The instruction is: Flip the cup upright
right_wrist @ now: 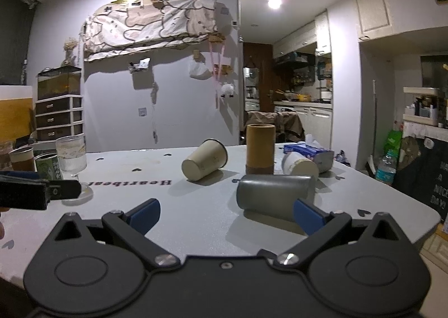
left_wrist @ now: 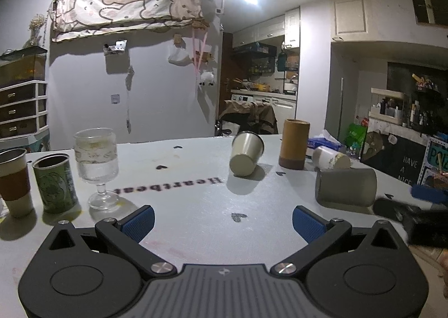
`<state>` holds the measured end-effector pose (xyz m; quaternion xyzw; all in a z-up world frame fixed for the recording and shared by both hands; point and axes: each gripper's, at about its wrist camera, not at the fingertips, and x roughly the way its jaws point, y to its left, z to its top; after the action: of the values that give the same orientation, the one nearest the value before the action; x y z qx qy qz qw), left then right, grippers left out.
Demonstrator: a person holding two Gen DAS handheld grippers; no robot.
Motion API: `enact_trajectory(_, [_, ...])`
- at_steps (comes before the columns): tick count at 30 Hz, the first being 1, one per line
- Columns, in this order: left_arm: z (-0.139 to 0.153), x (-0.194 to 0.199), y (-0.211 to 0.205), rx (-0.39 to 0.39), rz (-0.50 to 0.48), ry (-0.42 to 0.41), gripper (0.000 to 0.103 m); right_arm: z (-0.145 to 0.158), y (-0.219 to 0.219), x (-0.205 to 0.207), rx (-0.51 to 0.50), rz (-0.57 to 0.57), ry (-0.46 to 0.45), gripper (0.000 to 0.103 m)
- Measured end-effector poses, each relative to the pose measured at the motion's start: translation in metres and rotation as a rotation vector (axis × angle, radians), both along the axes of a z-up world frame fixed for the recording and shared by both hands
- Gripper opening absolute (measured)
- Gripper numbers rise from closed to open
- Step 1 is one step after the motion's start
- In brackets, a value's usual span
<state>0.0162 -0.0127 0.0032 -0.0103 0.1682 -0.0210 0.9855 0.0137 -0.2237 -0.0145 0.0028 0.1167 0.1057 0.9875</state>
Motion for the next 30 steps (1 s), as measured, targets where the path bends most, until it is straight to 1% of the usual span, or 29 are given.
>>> enact_trajectory(3, [-0.001, 0.002, -0.005, 0.007, -0.010, 0.008, 0.103, 0.000, -0.004, 0.017, 0.007, 0.002, 0.011, 0.096])
enact_trajectory(4, [-0.002, 0.003, -0.006, 0.008, -0.011, 0.009, 0.103, 0.001, -0.008, 0.025, 0.010, 0.005, 0.015, 0.092])
enact_trajectory(5, [-0.002, 0.004, -0.007, 0.010, -0.012, 0.010, 0.103, 0.003, -0.011, 0.034, 0.005, 0.008, 0.016, 0.092])
enact_trajectory(7, [-0.003, 0.005, -0.010, 0.012, -0.014, 0.012, 0.103, 0.007, -0.014, 0.052, -0.041, 0.017, 0.002, 0.092])
enact_trajectory(8, [-0.003, 0.006, -0.011, 0.012, -0.015, 0.013, 0.103, 0.009, -0.014, 0.063, -0.088, 0.028, -0.011, 0.092])
enact_trajectory(10, [-0.004, 0.006, -0.012, 0.009, -0.014, 0.014, 0.103, 0.015, -0.012, 0.085, -0.207, 0.082, -0.008, 0.092])
enact_trajectory(14, [-0.005, 0.007, -0.013, -0.005, -0.012, 0.012, 0.103, 0.022, -0.001, 0.129, -0.492, 0.227, 0.028, 0.092])
enact_trajectory(16, [-0.005, 0.008, -0.013, -0.010, -0.010, 0.013, 0.103, 0.020, 0.007, 0.148, -0.633, 0.283, 0.062, 0.092])
enact_trajectory(20, [-0.005, 0.007, -0.012, -0.015, -0.012, 0.012, 0.103, 0.010, 0.018, 0.174, -0.853, 0.354, 0.153, 0.091])
enact_trajectory(22, [-0.006, 0.007, -0.011, -0.015, -0.017, 0.014, 0.103, 0.002, 0.019, 0.183, -0.922, 0.401, 0.211, 0.089])
enact_trajectory(25, [-0.006, 0.008, -0.009, -0.021, -0.019, 0.017, 0.103, -0.006, 0.019, 0.196, -0.966, 0.425, 0.292, 0.084])
enact_trajectory(27, [-0.006, 0.008, -0.007, -0.029, -0.015, 0.016, 0.103, -0.011, 0.023, 0.202, -0.990, 0.426, 0.315, 0.081])
enact_trajectory(28, [-0.005, 0.008, -0.005, -0.032, -0.010, 0.013, 0.103, -0.013, 0.025, 0.204, -0.998, 0.426, 0.329, 0.074])
enact_trajectory(29, [-0.005, 0.007, -0.002, -0.035, -0.003, 0.010, 0.103, -0.016, 0.029, 0.207, -1.005, 0.427, 0.344, 0.069])
enact_trajectory(30, [-0.004, 0.006, 0.000, -0.039, 0.005, 0.007, 0.103, -0.017, 0.032, 0.208, -1.016, 0.425, 0.348, 0.068])
